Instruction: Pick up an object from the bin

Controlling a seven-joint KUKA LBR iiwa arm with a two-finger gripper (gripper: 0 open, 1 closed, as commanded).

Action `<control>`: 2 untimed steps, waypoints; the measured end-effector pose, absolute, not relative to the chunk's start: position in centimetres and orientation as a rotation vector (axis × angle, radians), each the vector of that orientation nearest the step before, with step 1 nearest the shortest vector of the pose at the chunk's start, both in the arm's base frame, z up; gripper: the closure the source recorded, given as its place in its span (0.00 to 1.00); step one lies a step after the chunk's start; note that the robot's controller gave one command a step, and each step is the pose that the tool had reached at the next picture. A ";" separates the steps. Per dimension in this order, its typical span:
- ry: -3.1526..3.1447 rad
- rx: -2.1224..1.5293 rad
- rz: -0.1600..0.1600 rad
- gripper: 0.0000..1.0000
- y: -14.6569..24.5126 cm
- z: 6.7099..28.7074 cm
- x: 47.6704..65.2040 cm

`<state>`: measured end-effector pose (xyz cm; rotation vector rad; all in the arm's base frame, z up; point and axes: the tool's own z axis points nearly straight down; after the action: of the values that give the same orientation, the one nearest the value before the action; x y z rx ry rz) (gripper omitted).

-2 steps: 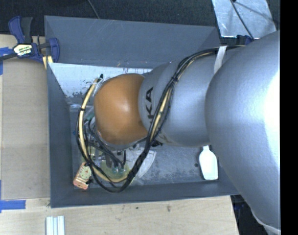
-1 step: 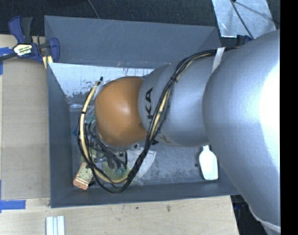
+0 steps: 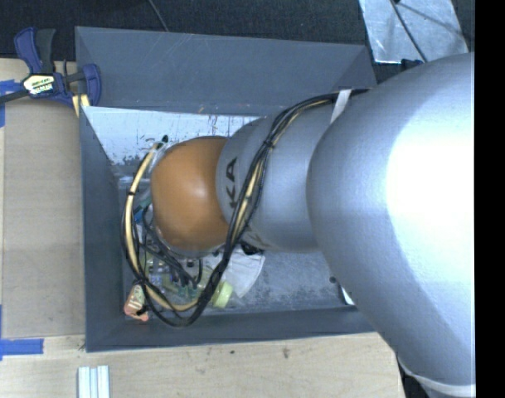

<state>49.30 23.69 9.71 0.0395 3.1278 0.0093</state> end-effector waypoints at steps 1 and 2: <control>3.112 0.133 0.029 0.00 22.5 9.0 49.1; 3.144 -0.030 -0.002 0.00 21.8 14.5 48.8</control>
Offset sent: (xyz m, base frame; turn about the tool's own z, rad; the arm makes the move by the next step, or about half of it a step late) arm 0.0076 -0.0120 0.2135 -0.3614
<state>48.80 21.82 14.51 -0.0301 3.1438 -0.0025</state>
